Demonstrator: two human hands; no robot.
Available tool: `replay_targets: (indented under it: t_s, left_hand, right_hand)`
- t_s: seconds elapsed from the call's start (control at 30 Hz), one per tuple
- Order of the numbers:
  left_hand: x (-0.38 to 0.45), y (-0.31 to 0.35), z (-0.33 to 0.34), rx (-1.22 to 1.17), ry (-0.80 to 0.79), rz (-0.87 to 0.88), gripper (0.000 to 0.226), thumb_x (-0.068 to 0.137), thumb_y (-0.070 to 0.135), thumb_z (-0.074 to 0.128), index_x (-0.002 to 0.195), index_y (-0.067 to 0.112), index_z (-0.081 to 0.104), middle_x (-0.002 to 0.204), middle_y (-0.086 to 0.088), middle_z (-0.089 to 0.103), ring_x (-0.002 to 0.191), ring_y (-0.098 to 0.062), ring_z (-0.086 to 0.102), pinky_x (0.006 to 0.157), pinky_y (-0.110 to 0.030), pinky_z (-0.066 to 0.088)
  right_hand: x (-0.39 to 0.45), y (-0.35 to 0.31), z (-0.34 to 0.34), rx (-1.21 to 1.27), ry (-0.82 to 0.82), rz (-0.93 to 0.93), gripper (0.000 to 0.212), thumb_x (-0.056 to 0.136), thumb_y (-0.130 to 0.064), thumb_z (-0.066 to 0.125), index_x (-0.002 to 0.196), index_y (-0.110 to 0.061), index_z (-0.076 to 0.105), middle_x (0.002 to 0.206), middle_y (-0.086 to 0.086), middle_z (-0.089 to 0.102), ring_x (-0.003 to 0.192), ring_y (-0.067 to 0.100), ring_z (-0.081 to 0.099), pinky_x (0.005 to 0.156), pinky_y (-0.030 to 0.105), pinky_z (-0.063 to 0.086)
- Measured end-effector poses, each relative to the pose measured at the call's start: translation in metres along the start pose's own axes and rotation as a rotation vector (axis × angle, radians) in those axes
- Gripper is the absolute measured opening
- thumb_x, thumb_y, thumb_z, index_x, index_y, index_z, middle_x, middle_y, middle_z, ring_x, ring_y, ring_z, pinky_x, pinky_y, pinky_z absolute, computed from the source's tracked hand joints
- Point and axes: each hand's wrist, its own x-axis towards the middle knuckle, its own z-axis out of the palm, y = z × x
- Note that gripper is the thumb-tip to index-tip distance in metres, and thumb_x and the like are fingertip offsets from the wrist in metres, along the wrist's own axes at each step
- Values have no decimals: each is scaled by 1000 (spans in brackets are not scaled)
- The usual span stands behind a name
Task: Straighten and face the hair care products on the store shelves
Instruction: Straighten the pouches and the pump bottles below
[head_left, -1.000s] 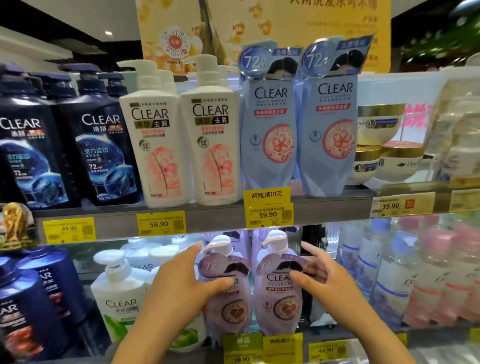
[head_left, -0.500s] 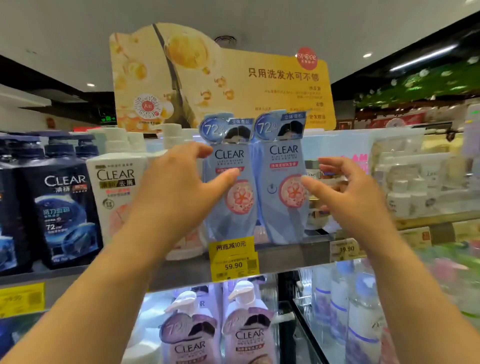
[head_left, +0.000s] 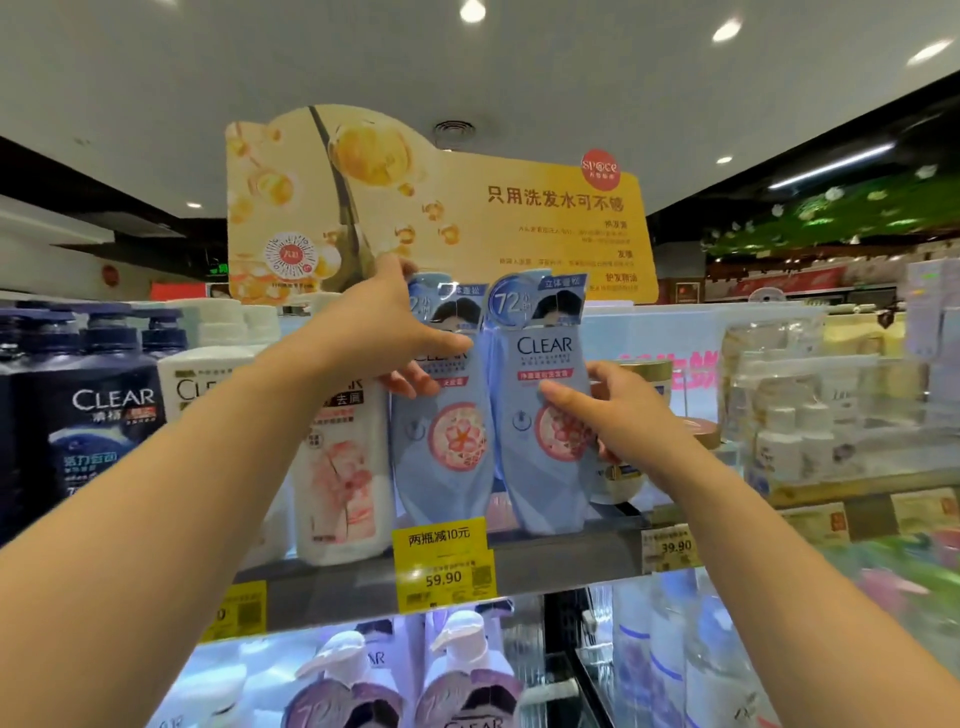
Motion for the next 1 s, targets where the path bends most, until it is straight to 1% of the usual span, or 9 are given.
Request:
replay_targets:
  t_s: [0.1, 0.27, 0.37, 0.53, 0.63, 0.7, 0.87, 0.93, 1.0]
  left_hand:
    - [6, 4, -1, -54, -20, -58, 72, 77, 22, 85, 119, 31, 27, 104, -19, 63, 55, -32, 73, 41, -31, 54]
    - [13, 3, -3, 34, -40, -43, 70, 79, 31, 83, 119, 27, 25, 93, -20, 69, 46, -22, 68, 41, -28, 52]
    - [15, 2, -9, 109, -45, -17, 72, 77, 40, 83, 120, 28, 26, 92, -18, 69, 40, -14, 59, 43, -27, 50]
    - [13, 4, -19, 88, -105, -6, 70, 76, 39, 84, 118, 30, 28, 100, -18, 67, 40, -10, 54, 42, -25, 48]
    - [10, 4, -18, 106, -98, -6, 71, 78, 38, 82, 120, 28, 26, 99, -17, 66, 40, -11, 58, 41, -25, 49]
    - [9, 5, -15, 125, -88, 0, 71, 81, 38, 80, 124, 28, 23, 98, -16, 65, 43, -14, 65, 41, -26, 51]
    - [-2, 10, -12, 152, -63, 30, 93, 82, 34, 79, 145, 34, 10, 101, -14, 64, 51, -22, 72, 42, -28, 54]
    - [-10, 12, -22, 181, 6, 90, 94, 79, 37, 81, 146, 35, 15, 108, -12, 64, 50, -20, 71, 41, -27, 53]
    - [-19, 10, -42, 218, 115, 168, 86, 77, 44, 79, 145, 29, 28, 106, -6, 67, 49, -13, 69, 39, -20, 49]
  right_hand:
    - [1, 0, 1, 68, -5, 2, 72, 56, -79, 66, 112, -33, 62, 104, -9, 74, 90, 9, 72, 64, 27, 59]
    - [5, 0, 1, 159, -17, 30, 54, 70, -64, 73, 111, -30, 65, 94, -10, 78, 79, 3, 75, 53, 17, 56]
    - [4, -1, 0, 200, -41, 47, 51, 73, -60, 72, 113, -29, 66, 96, -9, 79, 81, 4, 75, 54, 18, 56]
    - [1, -4, -2, 181, -75, 27, 59, 69, -63, 68, 117, -28, 64, 100, -7, 78, 88, 9, 76, 63, 24, 58]
    - [-1, -5, -2, 166, -70, 16, 50, 79, -60, 66, 118, -28, 64, 99, -5, 78, 75, 3, 73, 47, 15, 49]
    - [-4, -6, -2, 135, -63, 14, 55, 76, -66, 62, 118, -30, 63, 101, -5, 77, 69, 3, 69, 43, 12, 45]
    - [-15, -12, 2, 28, -8, 24, 64, 70, -74, 58, 119, -34, 63, 108, -6, 74, 91, 12, 70, 54, 22, 53]
    - [-20, -15, 5, -88, 175, -17, 71, 76, -75, 57, 129, -27, 58, 115, -3, 67, 101, 16, 65, 71, 35, 58]
    - [-29, -20, 8, -184, 399, -129, 63, 84, -70, 60, 129, -25, 58, 112, 0, 63, 104, 20, 62, 82, 45, 56]
